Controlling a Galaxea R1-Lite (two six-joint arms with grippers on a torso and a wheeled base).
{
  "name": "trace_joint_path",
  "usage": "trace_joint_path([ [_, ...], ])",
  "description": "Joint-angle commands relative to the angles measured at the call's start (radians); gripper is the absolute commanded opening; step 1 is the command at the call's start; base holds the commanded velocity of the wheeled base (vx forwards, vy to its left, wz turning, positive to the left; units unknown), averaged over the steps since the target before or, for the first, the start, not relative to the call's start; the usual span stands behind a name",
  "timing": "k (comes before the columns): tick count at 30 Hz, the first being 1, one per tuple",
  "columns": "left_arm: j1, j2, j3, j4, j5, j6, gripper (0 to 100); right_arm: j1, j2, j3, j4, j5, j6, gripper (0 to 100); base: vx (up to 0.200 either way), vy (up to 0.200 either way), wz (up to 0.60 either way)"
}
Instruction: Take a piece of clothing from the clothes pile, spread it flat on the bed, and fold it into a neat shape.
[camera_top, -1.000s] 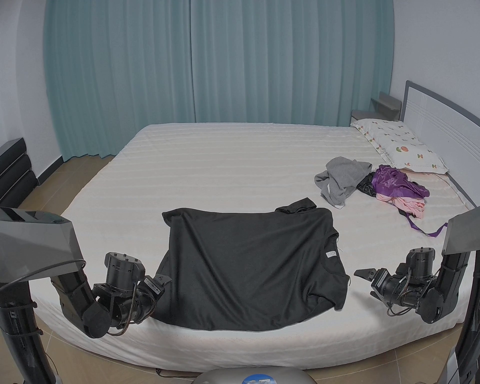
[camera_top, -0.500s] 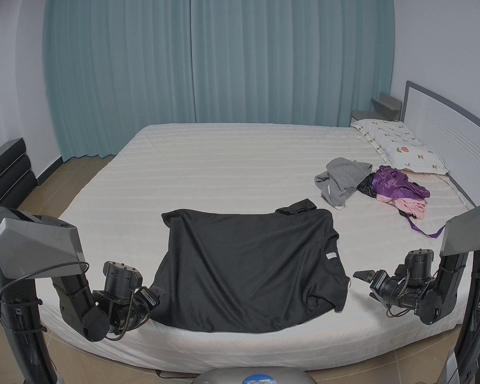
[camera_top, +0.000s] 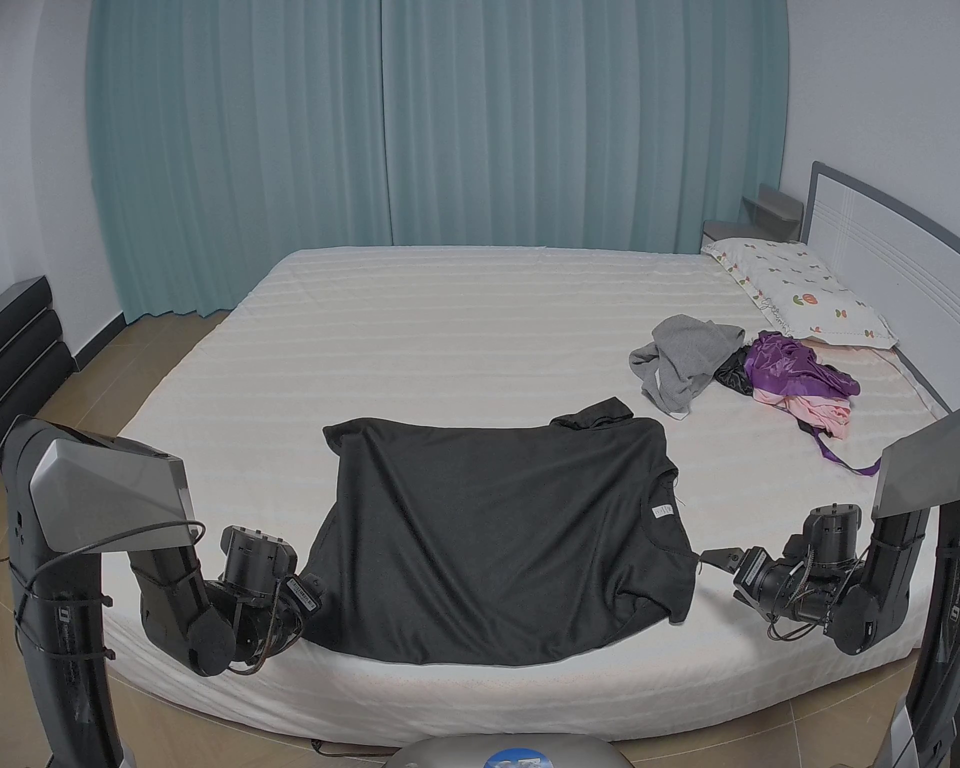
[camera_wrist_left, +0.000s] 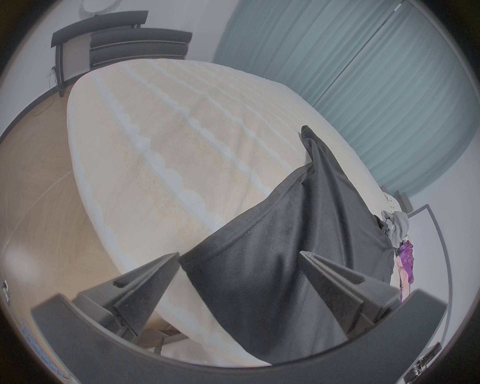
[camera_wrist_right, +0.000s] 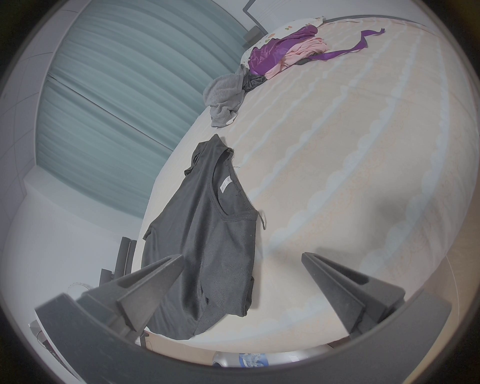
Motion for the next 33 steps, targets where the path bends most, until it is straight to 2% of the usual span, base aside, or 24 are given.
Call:
trace_joint_path([
  [1, 0.008, 0.040, -0.023, 0.000, 0.018, 0.013, 100, 0.008, 0.005, -0.001, 0.000, 0.000, -0.006, 100, 0.000, 0.000, 0.00],
  [6, 0.012, 0.045, -0.017, -0.002, 0.038, 0.012, 100, 0.034, 0.011, 0.000, 0.001, -0.001, -0.061, 100, 0.000, 0.000, 0.00],
  [7, 0.017, 0.043, -0.017, -0.004, 0.038, 0.010, 0, 0.034, 0.012, 0.000, 0.001, 0.000, -0.067, 100, 0.000, 0.000, 0.00],
  [12, 0.023, 0.037, 0.002, -0.050, 0.039, 0.010, 0, 0.072, 0.060, -0.006, 0.004, -0.006, -0.077, 100, 0.000, 0.000, 0.00],
  [19, 0.029, 0.000, 0.035, -0.073, 0.041, 0.015, 0, 0.121, 0.101, -0.086, 0.023, -0.076, -0.120, 100, 0.000, 0.000, 0.00],
  [21, 0.031, -0.008, 0.035, -0.071, 0.041, 0.015, 0, 0.126, 0.103, -0.125, 0.050, -0.090, -0.121, 100, 0.000, 0.000, 0.00],
  [22, 0.032, -0.018, 0.035, -0.071, 0.041, 0.015, 0, 0.131, 0.103, -0.185, 0.125, -0.107, -0.121, 100, 0.000, 0.000, 0.00],
  [26, 0.040, -0.018, 0.037, -0.073, 0.041, 0.015, 0, 0.141, 0.104, -0.273, 0.233, -0.118, -0.126, 100, 0.000, 0.000, 0.00],
  [27, 0.042, -0.018, 0.037, -0.073, 0.041, 0.015, 0, 0.141, 0.106, -0.283, 0.244, -0.118, -0.127, 0, 0.000, 0.000, 0.00],
  [33, 0.048, -0.020, 0.034, -0.074, 0.041, 0.015, 0, 0.132, 0.109, -0.343, 0.276, -0.124, -0.138, 0, 0.000, 0.000, 0.00],
])
